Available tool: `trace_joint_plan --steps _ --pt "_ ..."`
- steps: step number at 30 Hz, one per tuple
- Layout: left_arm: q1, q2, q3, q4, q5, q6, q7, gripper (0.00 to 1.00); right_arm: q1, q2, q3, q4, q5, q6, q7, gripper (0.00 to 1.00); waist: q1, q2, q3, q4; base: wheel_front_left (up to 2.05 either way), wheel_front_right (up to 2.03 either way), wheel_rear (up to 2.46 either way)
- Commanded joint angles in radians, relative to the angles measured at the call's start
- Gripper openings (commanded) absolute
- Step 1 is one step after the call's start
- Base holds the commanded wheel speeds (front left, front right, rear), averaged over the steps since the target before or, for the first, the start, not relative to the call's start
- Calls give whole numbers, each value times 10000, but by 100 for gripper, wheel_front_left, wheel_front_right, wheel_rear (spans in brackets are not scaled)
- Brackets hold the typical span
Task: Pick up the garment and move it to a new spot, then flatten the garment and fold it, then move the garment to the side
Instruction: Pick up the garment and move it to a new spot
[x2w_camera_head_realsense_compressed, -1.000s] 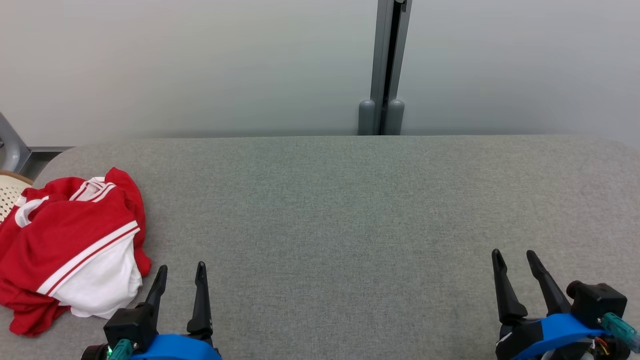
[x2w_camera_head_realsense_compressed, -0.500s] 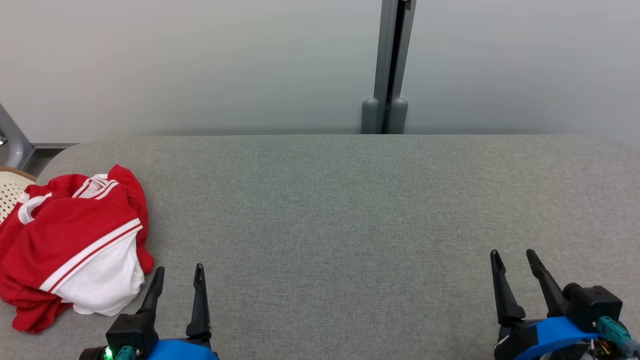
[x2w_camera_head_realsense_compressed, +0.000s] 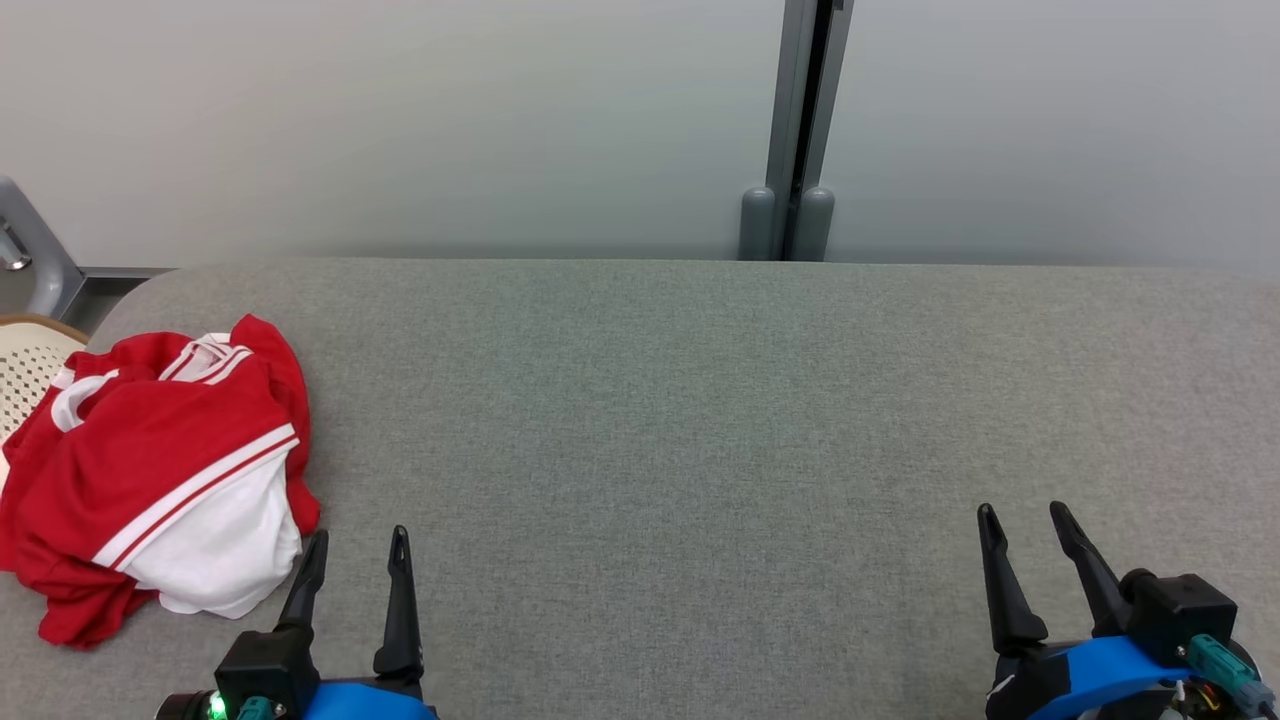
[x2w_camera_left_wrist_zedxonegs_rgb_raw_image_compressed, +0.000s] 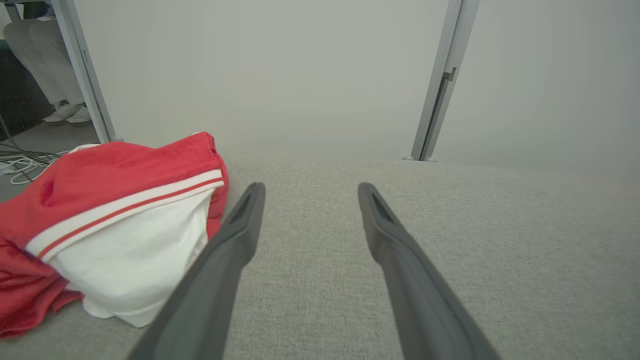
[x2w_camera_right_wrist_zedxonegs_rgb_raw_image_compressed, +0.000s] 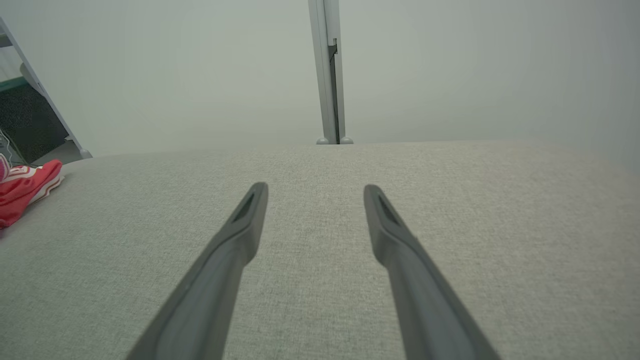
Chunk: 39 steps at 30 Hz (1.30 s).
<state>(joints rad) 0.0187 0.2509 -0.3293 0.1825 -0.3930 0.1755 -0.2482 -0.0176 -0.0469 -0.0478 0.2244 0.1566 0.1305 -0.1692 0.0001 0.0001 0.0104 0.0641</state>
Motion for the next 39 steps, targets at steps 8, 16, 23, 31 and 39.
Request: trace_joint_plan --steps 8,16,23,31,39 --pt "-89 91 -81 15 60 66 34 100 154 -59 12 -76 -78 5 -30 100 -1 -1 -73 730 0 0 0" --pt "154 259 -59 -114 26 150 152 100 237 -56 86 -169 -19 5 -34 100 -1 -1 -203 2237 0 0 0" --pt "435 426 -8 -362 -59 293 288 100 308 -59 202 -130 73 5 -87 100 -1 -1 -298 3792 0 0 0" --pt "695 531 246 -658 -189 519 226 100 -54 -61 611 -94 61 5 -6 100 -1 -1 -107 4602 0 0 0" --pt "942 424 441 -1046 -270 813 86 100 -483 -58 855 56 -9 5 61 100 -1 -1 183 4731 0 0 0"
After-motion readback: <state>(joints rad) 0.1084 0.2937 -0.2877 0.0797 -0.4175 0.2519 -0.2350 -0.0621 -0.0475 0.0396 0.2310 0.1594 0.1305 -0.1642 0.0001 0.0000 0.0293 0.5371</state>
